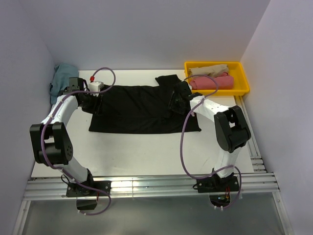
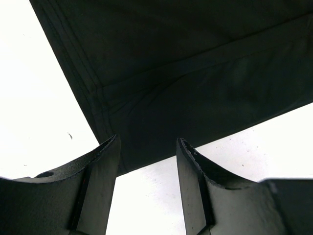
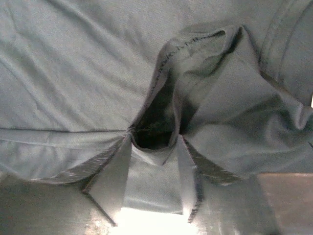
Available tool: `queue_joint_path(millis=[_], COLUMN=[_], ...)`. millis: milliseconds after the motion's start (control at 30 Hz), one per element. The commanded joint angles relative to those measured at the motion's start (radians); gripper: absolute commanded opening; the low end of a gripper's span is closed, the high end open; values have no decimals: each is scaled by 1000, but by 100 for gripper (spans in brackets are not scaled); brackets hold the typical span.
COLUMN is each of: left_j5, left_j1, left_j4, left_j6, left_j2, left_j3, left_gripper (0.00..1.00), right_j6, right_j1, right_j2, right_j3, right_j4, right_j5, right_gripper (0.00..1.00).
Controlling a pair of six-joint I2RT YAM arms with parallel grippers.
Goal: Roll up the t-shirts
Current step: Fold the tshirt
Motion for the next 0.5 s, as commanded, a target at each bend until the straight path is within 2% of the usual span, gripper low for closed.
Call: queue_joint_path(millis=[0,33,133,467], left_j5=[4,4,3,4], left_j1=[-6,-8,-8,-9], left_j4=[-5,-5,-3,-5], left_j6=[1,1,1,6], left_j2=[-43,-41,-43,-35], left_j3=[3,3,0,0], left_gripper=[55,55,55,54], right_j6=[-10,-10,-7,-45], right_j1=[9,7,7,10], right_j2=[20,37,62,160], right_j3=[70,82,124,231], right_j4=[6,1,-11,-16], right_j5=[1,1,-3,-32], right_gripper=[44,36,22,26])
